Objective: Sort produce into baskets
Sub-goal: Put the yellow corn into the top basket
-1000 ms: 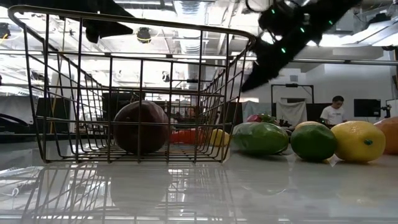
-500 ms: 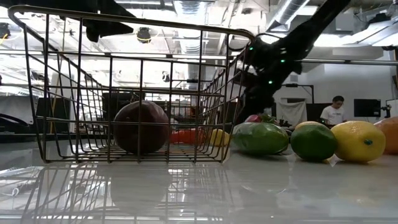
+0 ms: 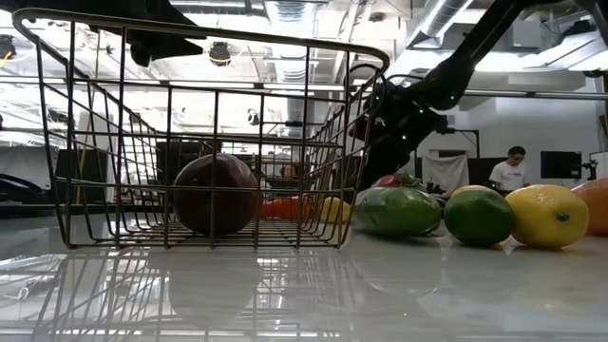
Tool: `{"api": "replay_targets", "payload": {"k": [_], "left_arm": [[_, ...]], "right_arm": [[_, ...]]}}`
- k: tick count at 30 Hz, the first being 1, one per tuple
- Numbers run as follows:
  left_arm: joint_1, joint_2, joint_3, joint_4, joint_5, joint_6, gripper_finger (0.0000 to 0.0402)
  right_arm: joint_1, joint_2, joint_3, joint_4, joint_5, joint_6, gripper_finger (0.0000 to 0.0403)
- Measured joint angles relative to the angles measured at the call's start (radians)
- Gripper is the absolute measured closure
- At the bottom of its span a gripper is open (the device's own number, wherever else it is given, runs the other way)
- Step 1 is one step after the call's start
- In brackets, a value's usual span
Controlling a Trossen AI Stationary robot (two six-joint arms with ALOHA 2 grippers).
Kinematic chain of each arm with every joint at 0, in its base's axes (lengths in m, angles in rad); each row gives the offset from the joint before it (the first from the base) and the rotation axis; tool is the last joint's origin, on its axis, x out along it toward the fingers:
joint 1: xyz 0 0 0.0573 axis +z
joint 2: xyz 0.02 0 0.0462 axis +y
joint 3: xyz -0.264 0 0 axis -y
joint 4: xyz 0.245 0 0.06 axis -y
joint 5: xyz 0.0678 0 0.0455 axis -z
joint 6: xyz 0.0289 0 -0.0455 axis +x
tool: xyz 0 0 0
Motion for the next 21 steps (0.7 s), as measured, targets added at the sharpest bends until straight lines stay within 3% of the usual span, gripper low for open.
{"api": "replay_targets", "payload": {"k": [7, 11, 21], "left_arm": [[0.001, 0.000, 0.000, 0.010, -0.038, 0.019, 0.0162], [0.001, 0.000, 0.000, 0.010, -0.040, 0.013, 0.0162], [0.001, 0.000, 0.000, -0.002, -0.029, 0.009, 0.0162]], "right_arm": [[0.010, 0.098, 0.077, -0.008, -0.064, -0.028, 0.0013], [0.020, 0.140, 0.142, -0.126, -0.079, -0.082, 0.0014], [0.023, 0.134, 0.160, -0.354, 0.009, -0.156, 0.0058]]}}
